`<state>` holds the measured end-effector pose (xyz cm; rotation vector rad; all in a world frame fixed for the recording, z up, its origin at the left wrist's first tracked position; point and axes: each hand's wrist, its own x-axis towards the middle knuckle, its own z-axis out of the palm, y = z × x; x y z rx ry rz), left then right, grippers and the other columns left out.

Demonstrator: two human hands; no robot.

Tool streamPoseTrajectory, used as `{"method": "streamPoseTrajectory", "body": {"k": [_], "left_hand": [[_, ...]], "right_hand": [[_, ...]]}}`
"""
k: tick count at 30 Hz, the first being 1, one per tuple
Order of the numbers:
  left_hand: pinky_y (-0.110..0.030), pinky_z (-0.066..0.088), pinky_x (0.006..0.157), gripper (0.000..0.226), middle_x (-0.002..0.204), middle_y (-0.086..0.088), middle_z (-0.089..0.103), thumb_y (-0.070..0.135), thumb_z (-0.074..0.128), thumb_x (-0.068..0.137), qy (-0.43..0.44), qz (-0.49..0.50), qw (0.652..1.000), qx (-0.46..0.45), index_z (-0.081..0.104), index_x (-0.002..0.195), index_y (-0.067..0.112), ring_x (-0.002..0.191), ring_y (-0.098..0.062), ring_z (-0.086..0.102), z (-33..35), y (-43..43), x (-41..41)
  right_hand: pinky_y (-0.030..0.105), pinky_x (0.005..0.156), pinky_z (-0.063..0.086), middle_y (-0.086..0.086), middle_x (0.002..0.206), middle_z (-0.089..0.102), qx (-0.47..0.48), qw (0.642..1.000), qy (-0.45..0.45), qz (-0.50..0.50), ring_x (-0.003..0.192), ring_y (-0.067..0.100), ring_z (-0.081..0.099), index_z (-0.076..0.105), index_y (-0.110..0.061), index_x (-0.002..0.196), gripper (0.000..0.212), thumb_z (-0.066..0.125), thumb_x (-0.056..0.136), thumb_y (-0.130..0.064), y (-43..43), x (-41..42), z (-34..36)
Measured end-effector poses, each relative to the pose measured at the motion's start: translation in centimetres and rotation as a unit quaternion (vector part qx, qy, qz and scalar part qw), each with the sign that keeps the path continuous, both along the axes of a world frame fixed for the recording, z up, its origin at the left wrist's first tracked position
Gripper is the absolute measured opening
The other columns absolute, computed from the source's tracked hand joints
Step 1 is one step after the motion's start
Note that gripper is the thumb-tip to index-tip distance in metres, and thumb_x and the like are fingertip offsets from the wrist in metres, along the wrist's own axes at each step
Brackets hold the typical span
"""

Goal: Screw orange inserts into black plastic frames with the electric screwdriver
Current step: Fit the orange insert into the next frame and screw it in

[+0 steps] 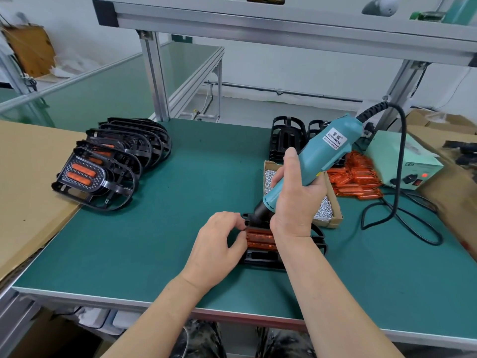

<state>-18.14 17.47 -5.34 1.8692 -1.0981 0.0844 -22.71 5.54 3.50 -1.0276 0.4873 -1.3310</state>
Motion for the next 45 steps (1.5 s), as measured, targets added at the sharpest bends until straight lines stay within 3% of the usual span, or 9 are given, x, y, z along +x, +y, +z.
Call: {"method": "streamPoseTrajectory", "body": {"k": [5,7,12,17,27,31,35,45], "left_hand": [[-0.016,0.045,0.065,0.010,0.080,0.012,0.066,0.013,0.059,0.078,0.049,0.047,0.996,-0.052,0.057,0.077,0.023,0.079,-0.010,0.064,0.2,0.2,0.0],[-0.018,0.045,0.062,0.013,0.076,0.010,0.062,0.014,0.061,0.079,0.044,0.047,0.996,-0.054,0.053,0.075,0.023,0.075,-0.012,0.061,0.2,0.2,0.0],[-0.006,0.043,0.075,0.014,0.084,0.015,0.068,0.007,0.074,0.085,0.046,0.019,0.997,-0.051,0.065,0.082,0.016,0.080,-0.001,0.064,0.1,0.1,0.1],[-0.013,0.049,0.080,0.021,0.080,0.018,0.072,0.003,0.077,0.082,0.135,0.028,0.989,-0.057,0.071,0.081,0.023,0.082,-0.006,0.069,0.3,0.1,0.5],[-0.030,0.052,0.078,0.017,0.079,0.007,0.071,0.012,0.069,0.090,0.196,0.028,0.979,-0.055,0.066,0.081,0.026,0.078,-0.017,0.066,-0.1,0.0,1.1],[-0.022,0.050,0.075,0.022,0.078,0.005,0.074,0.013,0.063,0.095,0.244,0.012,0.967,-0.073,0.064,0.082,0.030,0.078,-0.014,0.067,-0.1,-0.1,1.1],[-0.036,0.051,0.083,0.023,0.079,0.003,0.074,0.012,0.061,0.097,0.298,0.014,0.950,-0.098,0.064,0.081,0.028,0.087,-0.025,0.071,0.0,-0.1,1.3],[-0.041,0.052,0.085,0.014,0.082,0.001,0.076,0.013,0.061,0.097,0.313,0.006,0.945,-0.098,0.064,0.085,0.018,0.088,-0.030,0.067,0.1,0.0,1.4]], "right_hand": [[0.021,0.057,0.048,0.002,0.050,0.049,0.000,1.000,-0.004,-0.004,0.047,0.013,0.046,0.050,-0.015,0.077,0.026,0.071,0.089,-0.025,0.1,-0.3,0.5],[0.021,0.057,0.048,0.002,0.050,0.050,0.005,1.000,-0.007,-0.004,0.047,0.014,0.046,0.051,-0.015,0.077,0.025,0.071,0.089,-0.026,0.1,-0.3,0.7],[0.024,0.056,0.047,0.000,0.050,0.050,0.011,1.000,-0.008,-0.004,0.046,0.013,0.046,0.049,-0.014,0.078,0.026,0.070,0.090,-0.025,0.1,-0.1,0.9],[0.024,0.055,0.047,0.002,0.052,0.051,0.033,0.999,-0.004,-0.008,0.047,0.014,0.047,0.050,-0.012,0.081,0.027,0.070,0.087,-0.029,-0.3,0.0,0.7],[0.021,0.057,0.049,0.002,0.055,0.052,0.067,0.998,0.011,-0.014,0.051,0.014,0.049,0.050,-0.015,0.082,0.024,0.070,0.092,-0.025,-1.1,0.3,-0.1],[0.021,0.055,0.048,0.001,0.056,0.053,0.092,0.996,0.017,-0.008,0.052,0.014,0.050,0.051,-0.016,0.084,0.025,0.071,0.090,-0.030,-1.6,0.7,-0.3],[0.024,0.055,0.048,-0.001,0.057,0.056,0.127,0.992,0.018,0.003,0.054,0.014,0.053,0.054,-0.013,0.090,0.027,0.072,0.088,-0.034,-1.8,1.3,-0.7],[0.021,0.052,0.048,-0.003,0.058,0.058,0.167,0.986,0.027,0.015,0.051,0.009,0.054,0.057,-0.013,0.097,0.030,0.073,0.087,-0.036,-2.0,2.2,-1.2]]}}
